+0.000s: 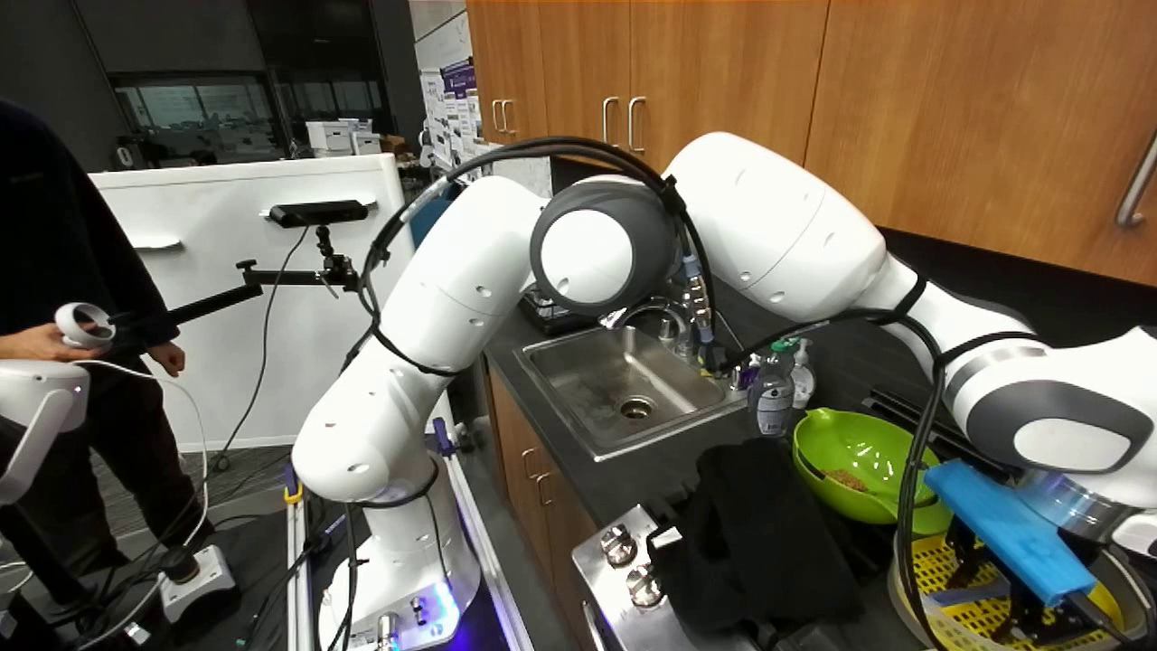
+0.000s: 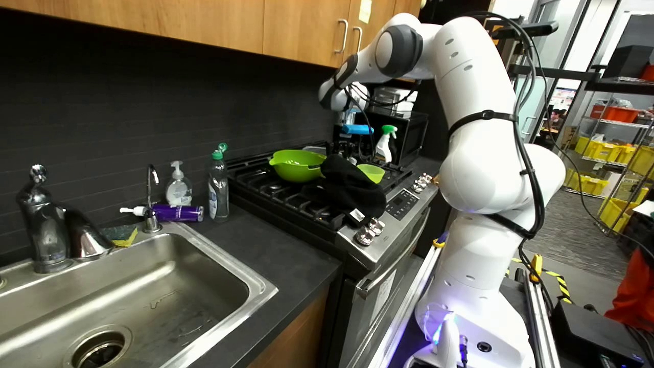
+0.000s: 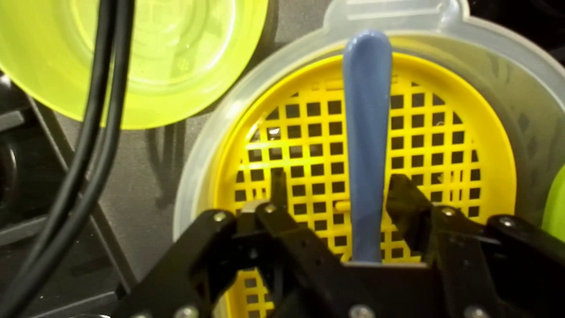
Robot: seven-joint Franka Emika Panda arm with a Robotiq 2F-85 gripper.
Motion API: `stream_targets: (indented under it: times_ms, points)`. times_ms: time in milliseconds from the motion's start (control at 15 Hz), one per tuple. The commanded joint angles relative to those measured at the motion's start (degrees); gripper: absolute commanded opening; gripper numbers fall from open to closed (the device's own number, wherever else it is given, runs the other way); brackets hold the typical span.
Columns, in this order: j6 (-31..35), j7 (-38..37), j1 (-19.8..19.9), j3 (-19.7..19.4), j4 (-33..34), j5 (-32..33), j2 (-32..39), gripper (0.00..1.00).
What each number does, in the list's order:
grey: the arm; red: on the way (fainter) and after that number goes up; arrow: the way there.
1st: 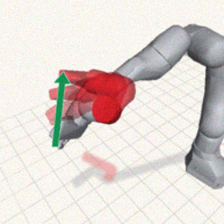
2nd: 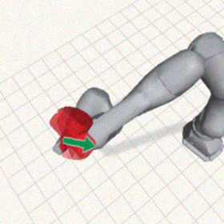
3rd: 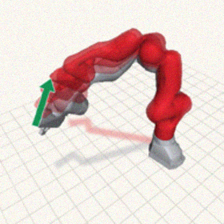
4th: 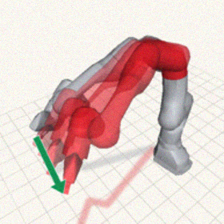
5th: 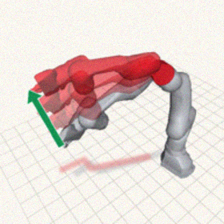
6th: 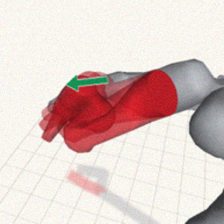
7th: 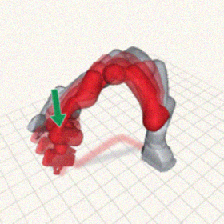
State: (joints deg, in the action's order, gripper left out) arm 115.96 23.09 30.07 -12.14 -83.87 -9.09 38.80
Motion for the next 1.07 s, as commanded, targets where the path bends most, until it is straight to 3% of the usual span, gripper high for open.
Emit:
stream_targets:
  times_ms: [0,133,267,400,667,733,800,867,1000]
  points:
    - [-0.10,-0.71,0.06,0.44,-1.65,1.14,-1.97,0.31]
    - [-0.12,-0.69,0.06,0.43,-1.55,1.15,-2.02,0.16]
    - [-0.52,-0.96,0.01,0.36,-1.20,1.24,-1.94,0.54]
    - [-0.39,-1.01,-0.04,0.31,-1.15,1.32,-1.93,0.58]
    - [-0.32,-0.94,-0.06,0.35,-1.11,1.33,-1.96,0.84]
    - [-0.19,-0.95,-0.09,0.39,-1.33,1.26,-2.09,0.77]
    - [-0.17,-0.94,-0.07,0.40,-1.32,1.24,-2.09,0.47]
    - [-0.14,-0.96,-0.08,0.39,-1.31,1.23,-2.09,0.52]
    - [-0.18,-0.94,-0.04,0.40,-1.15,1.20,-2.06,0.46]
